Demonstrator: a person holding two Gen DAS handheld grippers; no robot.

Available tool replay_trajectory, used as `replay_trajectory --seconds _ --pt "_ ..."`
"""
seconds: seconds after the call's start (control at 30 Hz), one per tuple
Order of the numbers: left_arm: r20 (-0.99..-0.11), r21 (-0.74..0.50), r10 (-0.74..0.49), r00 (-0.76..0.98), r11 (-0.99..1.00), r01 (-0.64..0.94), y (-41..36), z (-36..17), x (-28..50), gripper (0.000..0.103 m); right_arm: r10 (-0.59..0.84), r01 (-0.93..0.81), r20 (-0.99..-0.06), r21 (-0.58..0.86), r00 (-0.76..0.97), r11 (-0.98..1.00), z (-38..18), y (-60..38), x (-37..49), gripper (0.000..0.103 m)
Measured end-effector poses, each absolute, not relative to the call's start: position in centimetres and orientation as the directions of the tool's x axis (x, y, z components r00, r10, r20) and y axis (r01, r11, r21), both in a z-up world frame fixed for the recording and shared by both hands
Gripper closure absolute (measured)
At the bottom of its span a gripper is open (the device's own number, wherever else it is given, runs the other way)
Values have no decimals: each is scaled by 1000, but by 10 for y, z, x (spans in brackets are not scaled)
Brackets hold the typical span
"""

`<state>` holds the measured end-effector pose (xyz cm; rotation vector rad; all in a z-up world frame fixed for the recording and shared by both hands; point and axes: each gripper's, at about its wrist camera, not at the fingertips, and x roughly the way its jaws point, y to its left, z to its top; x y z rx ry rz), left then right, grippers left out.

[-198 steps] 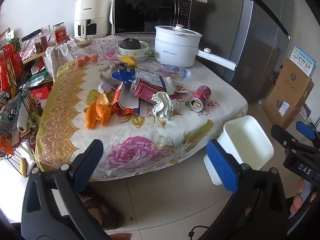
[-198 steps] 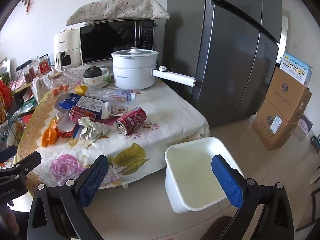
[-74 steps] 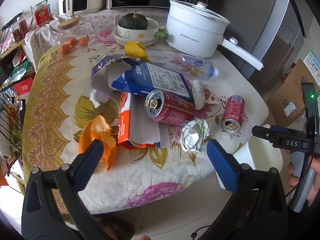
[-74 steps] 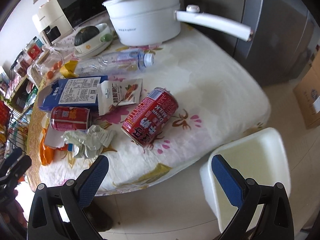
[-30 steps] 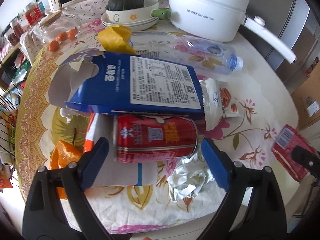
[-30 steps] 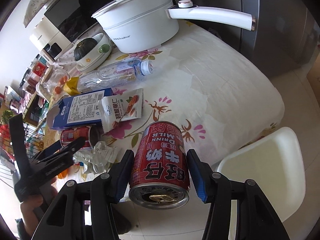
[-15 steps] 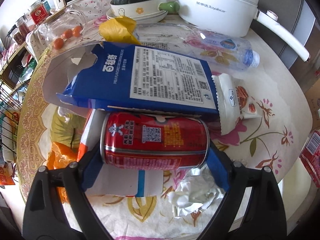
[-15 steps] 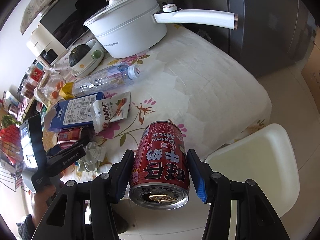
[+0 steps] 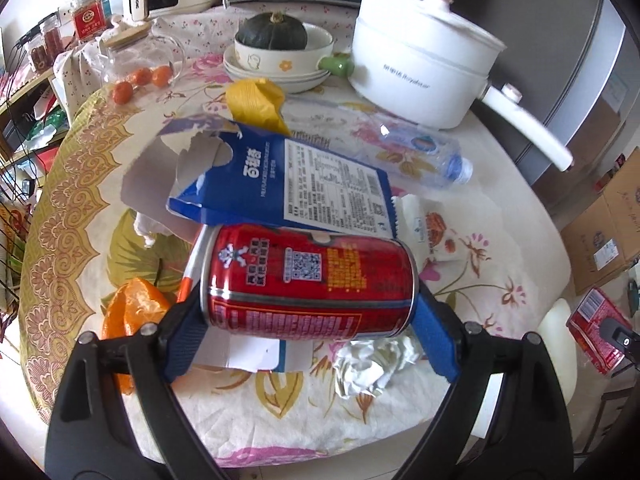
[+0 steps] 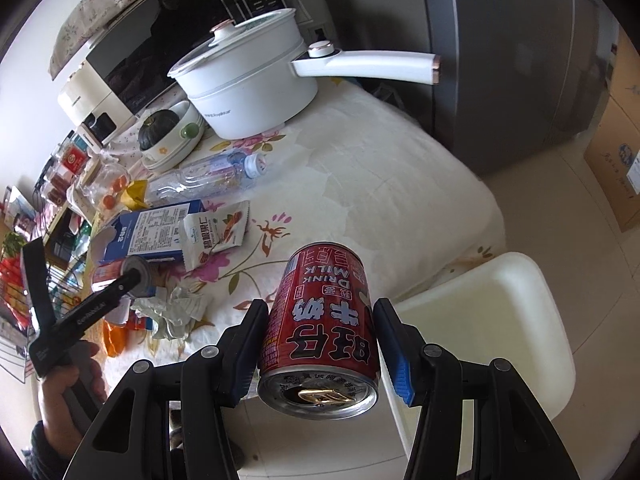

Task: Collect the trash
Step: 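Carry both red cans over the white bin with both grippers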

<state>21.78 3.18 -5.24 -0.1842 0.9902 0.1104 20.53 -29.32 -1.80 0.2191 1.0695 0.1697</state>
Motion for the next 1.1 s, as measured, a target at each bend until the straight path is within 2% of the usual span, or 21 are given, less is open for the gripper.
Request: replay_trajectory --seconds 0.33,0.57,0.87,1.1 --pt "-786 -176 -103 610 983 -61 -14 -25 182 12 174 35 -853 219 492 975 -15 -346 173 48" --pt "-790 -255 -260 556 963 88 -77 -32 159 12 138 114 -877 212 460 970 -33 -397 150 47" --pt "-806 -240 -367 465 920 310 -175 -64 141 11 78 180 -915 160 396 970 -66 -455 130 47" --pt "-817 -185 -383 430 882 434 -232 -99 139 11 50 198 -935 126 350 972 -89 -478 125 47"
